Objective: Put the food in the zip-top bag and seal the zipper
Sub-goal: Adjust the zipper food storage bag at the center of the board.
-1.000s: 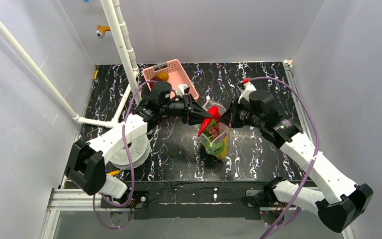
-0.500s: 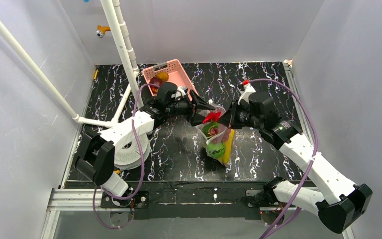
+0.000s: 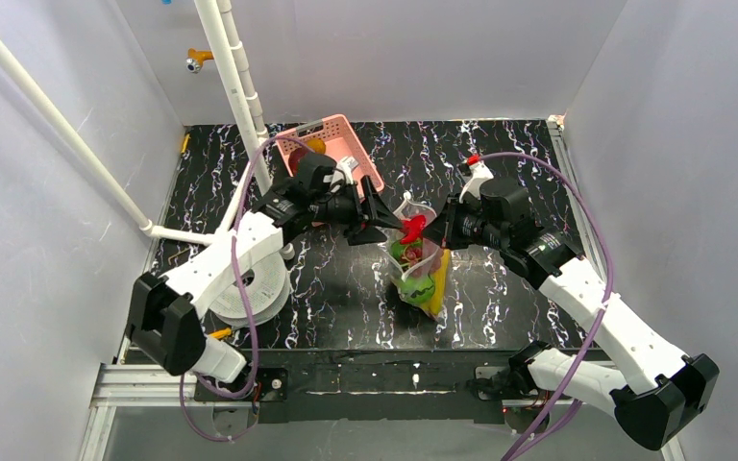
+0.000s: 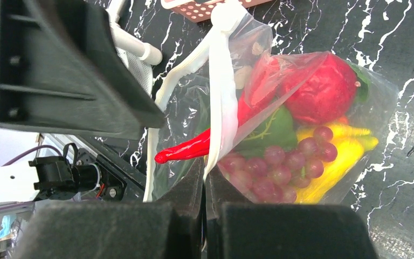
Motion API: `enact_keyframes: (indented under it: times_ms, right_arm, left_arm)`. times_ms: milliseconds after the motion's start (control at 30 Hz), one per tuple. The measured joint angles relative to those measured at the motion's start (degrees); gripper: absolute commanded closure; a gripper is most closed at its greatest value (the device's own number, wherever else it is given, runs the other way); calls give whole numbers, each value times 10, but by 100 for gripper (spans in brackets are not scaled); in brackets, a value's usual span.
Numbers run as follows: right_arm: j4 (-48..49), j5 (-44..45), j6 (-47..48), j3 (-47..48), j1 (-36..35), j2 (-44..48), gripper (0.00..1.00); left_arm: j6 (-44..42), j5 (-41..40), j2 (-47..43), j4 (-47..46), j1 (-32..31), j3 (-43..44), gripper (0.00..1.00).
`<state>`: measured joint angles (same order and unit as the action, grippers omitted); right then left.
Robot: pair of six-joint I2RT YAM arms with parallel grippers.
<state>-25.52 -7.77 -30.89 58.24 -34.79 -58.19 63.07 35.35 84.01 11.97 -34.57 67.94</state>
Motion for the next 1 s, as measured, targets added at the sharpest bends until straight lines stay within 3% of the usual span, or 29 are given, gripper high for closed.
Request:
enact_keyframes:
  times_ms: [133,333,600,700,767,867,1000]
  right_arm:
    - [0,1,10,0,0,0,99]
    - [-1,0,14,0,3,2,99]
    - [-1,-8,15,0,3,8,99]
    - [-2,-11,17,0,3,9,99]
    - [-4,-13,19,0,3,9,99]
    - [-6,-14,25,1,3,9,99]
    - [-27,-14,40,20,3,-1,99]
  left_arm:
    - [-101,-37,-37,73,0,36,45]
    - [-209,-106,-70,133,-1,60,40]
    - [-256,-136,4,154,-2,86,44]
    - [-256,-135,30,149,-8,89,57]
    - [-255,-130,43,148,-16,89,80]
    - [-255,-117,49,148,-26,90,100]
    - [-254,-106,44,142,-32,92,100]
